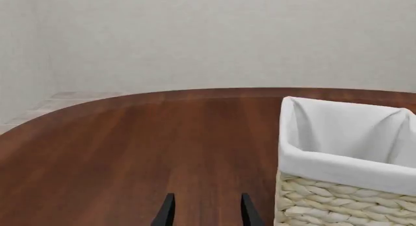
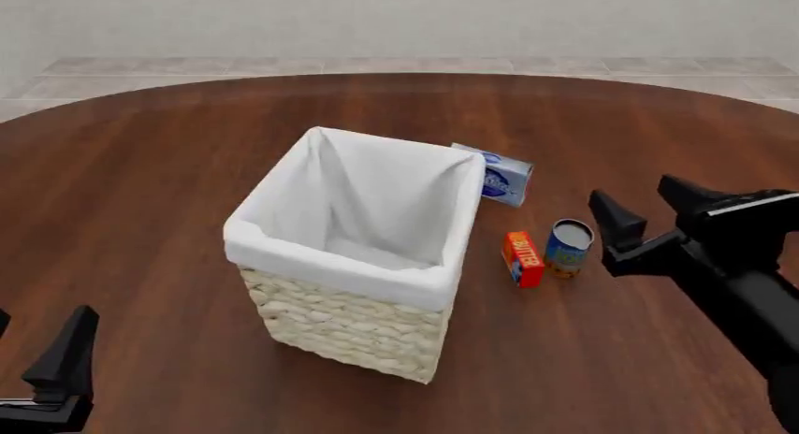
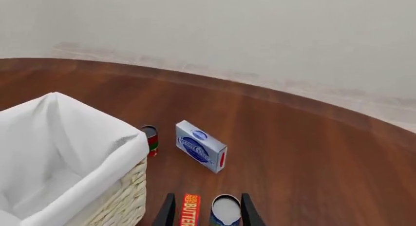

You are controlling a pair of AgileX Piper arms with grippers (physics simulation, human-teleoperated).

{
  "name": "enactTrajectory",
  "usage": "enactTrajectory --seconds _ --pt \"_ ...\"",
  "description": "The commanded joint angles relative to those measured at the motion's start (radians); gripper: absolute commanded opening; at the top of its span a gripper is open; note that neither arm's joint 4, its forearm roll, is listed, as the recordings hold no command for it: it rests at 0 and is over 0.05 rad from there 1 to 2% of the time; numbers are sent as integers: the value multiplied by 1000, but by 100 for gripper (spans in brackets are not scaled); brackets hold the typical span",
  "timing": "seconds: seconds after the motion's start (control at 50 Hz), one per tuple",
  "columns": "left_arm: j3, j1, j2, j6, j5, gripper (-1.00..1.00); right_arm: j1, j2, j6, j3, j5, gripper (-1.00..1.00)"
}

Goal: Pick up the alphabet soup and put it in the basket.

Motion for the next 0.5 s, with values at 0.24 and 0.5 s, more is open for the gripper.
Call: enactTrajectory --seconds 0.24,0.5 --pt "0 0 0 0 0 100 10 367 11 -228 8 100" --pt "0 0 0 0 0 100 -27 501 4 -303 33 100"
